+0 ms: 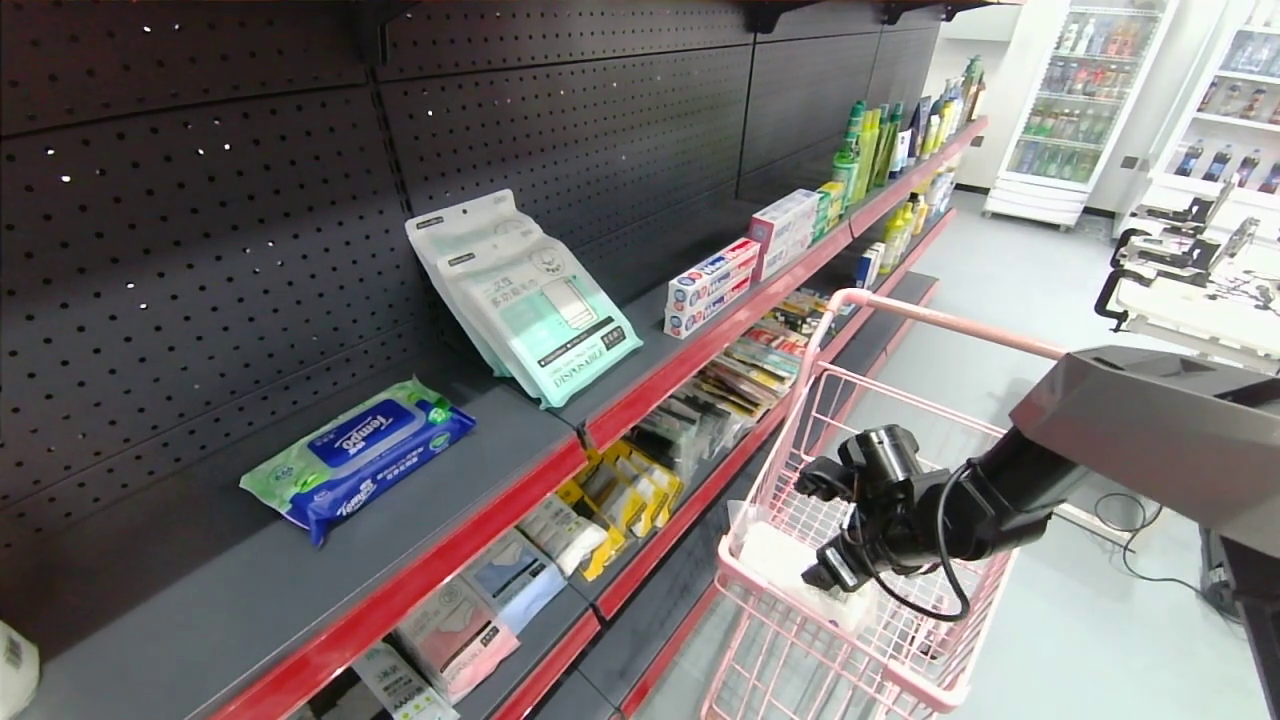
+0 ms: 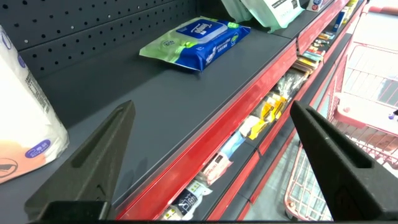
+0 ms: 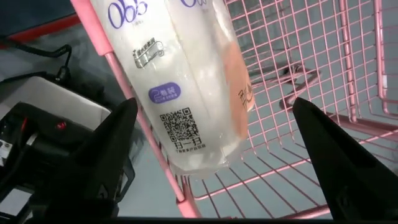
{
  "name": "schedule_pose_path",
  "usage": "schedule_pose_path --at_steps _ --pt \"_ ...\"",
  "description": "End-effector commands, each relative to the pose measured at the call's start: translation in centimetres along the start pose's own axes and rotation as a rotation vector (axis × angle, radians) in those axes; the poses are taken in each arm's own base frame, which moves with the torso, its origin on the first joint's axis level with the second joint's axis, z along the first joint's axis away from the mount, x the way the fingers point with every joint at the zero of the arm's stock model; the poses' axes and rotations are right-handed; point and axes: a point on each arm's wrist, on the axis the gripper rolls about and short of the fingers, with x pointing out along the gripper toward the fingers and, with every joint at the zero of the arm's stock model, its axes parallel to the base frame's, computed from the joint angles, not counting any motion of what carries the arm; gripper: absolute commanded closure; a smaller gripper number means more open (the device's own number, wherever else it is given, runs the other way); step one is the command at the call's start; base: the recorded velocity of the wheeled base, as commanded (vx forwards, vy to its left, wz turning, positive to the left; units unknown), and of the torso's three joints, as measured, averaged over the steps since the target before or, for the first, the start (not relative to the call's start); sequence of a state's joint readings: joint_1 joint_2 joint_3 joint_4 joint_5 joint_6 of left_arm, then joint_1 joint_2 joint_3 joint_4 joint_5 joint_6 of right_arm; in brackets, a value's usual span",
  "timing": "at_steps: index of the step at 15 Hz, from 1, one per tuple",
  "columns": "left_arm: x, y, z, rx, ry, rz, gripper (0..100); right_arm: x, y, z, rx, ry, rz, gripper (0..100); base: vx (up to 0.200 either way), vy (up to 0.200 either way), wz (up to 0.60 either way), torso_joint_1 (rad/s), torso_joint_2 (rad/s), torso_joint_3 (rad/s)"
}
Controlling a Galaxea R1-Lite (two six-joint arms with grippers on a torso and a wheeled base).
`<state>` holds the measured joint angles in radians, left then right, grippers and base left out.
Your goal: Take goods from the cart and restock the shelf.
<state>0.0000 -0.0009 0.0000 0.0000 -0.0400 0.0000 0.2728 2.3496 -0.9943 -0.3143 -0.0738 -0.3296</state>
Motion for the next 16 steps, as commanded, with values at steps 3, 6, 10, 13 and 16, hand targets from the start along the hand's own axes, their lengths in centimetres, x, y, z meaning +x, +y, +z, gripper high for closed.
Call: schedule_pose_path --at_steps 3,6,10,13,16 --pt "0.0 0.0 0.0 0.000 0.001 0.000 0 1.3 0.5 0.1 -0.020 0.010 0.009 0 0.000 0.000 0.00 0.000 0.00 0.000" --pt "0.0 0.0 0.0 0.000 0.001 0.000 0 1.9 0.4 0.4 -0.021 0.005 0.007 0 0.000 0.000 0.00 0.000 0.00 0.000" --pt "0.0 0.0 0.0 0.000 0.001 0.000 0 2.4 0.3 0.7 -0.024 -0.002 0.005 0 0.000 0.000 0.00 0.000 0.00 0.000" --pt "0.0 0.0 0.0 0.000 0.001 0.000 0 2.7 0.3 0.8 -0.024 -0.002 0.001 0 0.000 0.000 0.00 0.000 0.00 0.000" --pt "0.0 0.0 0.0 0.000 0.001 0.000 0 2.8 0.3 0.8 -0.039 -0.003 0.004 0 0.000 0.000 0.00 0.000 0.00 0.000"
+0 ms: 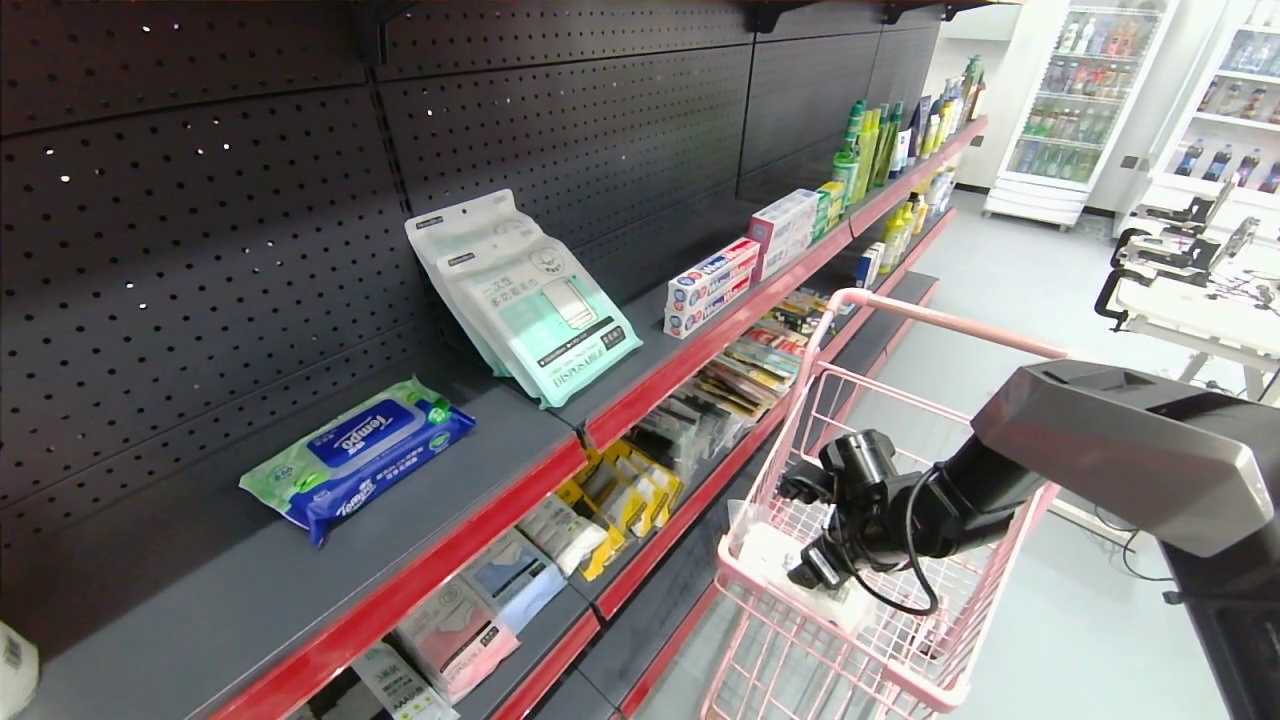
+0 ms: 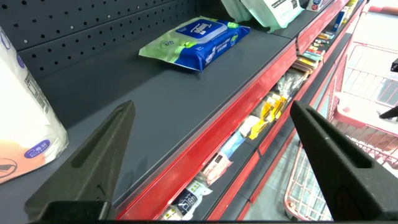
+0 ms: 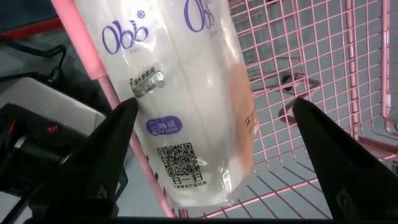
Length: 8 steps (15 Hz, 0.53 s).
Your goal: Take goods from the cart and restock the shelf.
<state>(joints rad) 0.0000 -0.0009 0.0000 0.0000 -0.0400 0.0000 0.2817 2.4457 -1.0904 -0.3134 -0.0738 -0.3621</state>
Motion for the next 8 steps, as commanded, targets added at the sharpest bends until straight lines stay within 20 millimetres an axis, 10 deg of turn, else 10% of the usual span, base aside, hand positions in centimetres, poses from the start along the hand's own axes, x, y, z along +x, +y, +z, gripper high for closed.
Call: schedule_pose_path --at_steps 1,8 --pt "0.0 0.0 0.0 0.000 0.001 0.000 0 -0.1 0.0 0.1 0.001 -0.003 -0.001 0 0.000 0.000 0.00 0.000 0.00 0.000" --pt "0.0 0.0 0.0 0.000 0.001 0.000 0 -1.3 0.4 0.2 0.007 -0.018 0.009 0 0.000 0.000 0.00 0.000 0.00 0.000"
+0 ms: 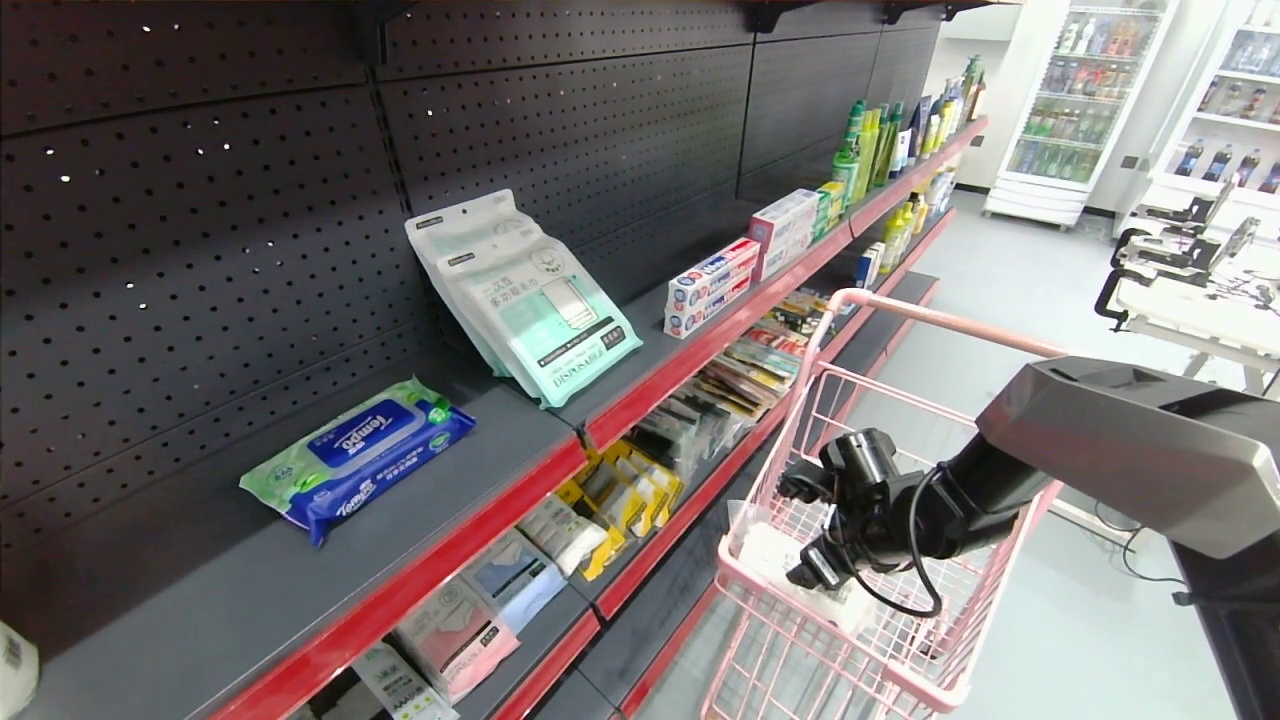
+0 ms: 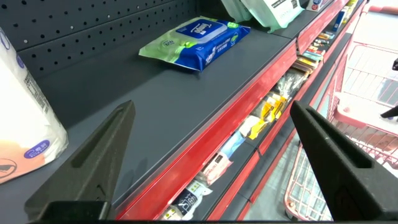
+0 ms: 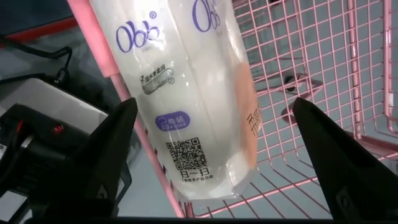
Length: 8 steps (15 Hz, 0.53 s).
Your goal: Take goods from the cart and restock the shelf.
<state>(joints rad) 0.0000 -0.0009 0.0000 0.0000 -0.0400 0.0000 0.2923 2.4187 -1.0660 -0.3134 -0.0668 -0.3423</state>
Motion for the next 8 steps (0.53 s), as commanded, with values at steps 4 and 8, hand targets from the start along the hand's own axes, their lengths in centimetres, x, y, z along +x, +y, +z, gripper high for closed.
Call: schedule_pose_path --at_steps 4,8 --pt "0.0 0.0 0.0 0.000 0.001 0.000 0 -0.3 1.4 0.4 0.005 -0.007 0.020 0 0.000 0.000 0.00 0.000 0.00 0.000" --pt "0.0 0.0 0.0 0.000 0.001 0.000 0 0.4 1.6 -0.1 -0.048 0.015 0.027 0 0.000 0.000 0.00 0.000 0.00 0.000"
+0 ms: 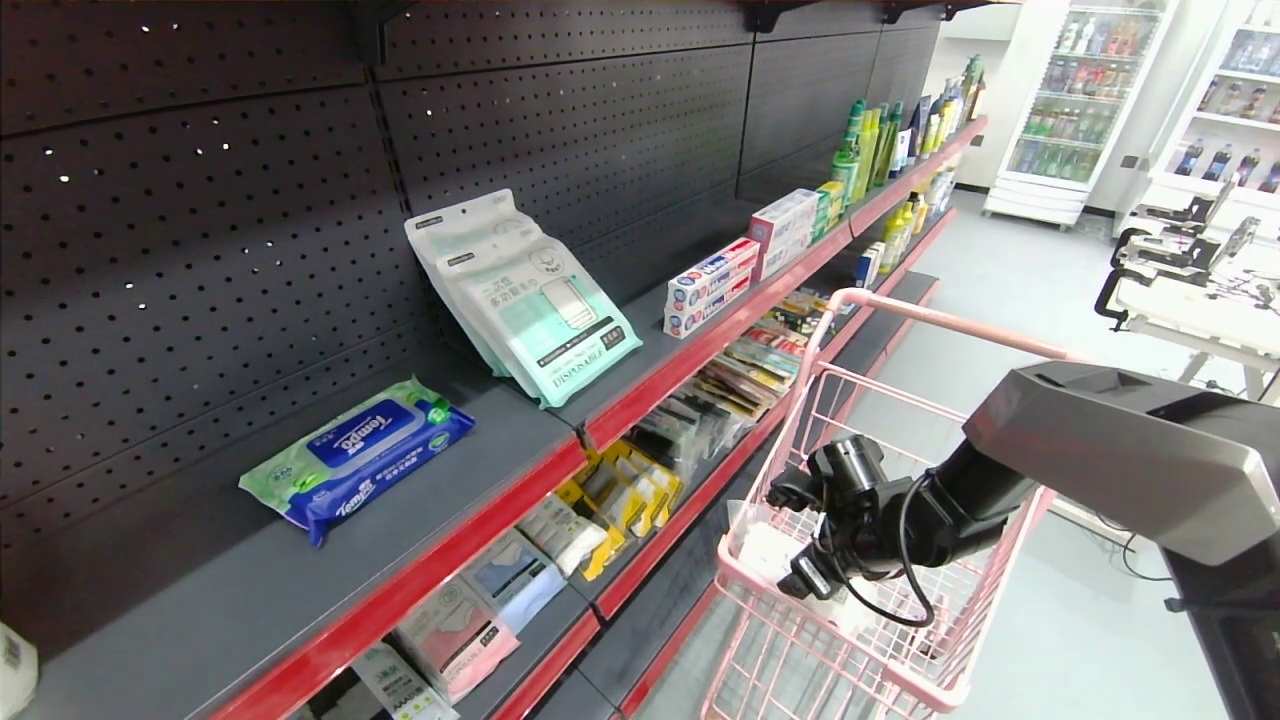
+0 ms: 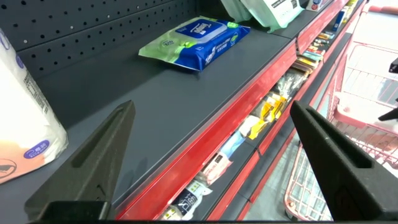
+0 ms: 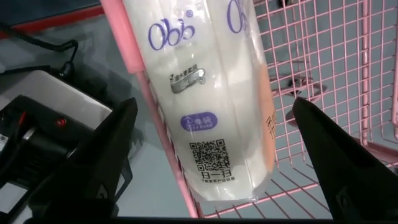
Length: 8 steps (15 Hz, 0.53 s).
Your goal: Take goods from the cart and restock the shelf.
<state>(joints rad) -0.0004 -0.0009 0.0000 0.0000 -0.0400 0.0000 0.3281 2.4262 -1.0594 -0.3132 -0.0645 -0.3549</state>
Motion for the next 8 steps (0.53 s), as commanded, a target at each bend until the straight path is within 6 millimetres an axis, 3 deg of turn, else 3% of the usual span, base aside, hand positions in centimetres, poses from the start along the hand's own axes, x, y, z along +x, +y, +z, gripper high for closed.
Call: schedule_pose_path --at_steps 1,8 --pt "0.01 0.00 0.00 0.000 0.001 0.001 0 0.46 -0.03 -0.34 -0.019 0.013 0.003 0 0.000 0.000 0.00 0.000 0.00 0.000" --pt "0.01 0.00 0.00 0.000 0.001 0.001 0 0.98 -0.71 -0.27 -0.052 0.008 -0.005 0 0.000 0.000 0.00 0.000 0.00 0.000"
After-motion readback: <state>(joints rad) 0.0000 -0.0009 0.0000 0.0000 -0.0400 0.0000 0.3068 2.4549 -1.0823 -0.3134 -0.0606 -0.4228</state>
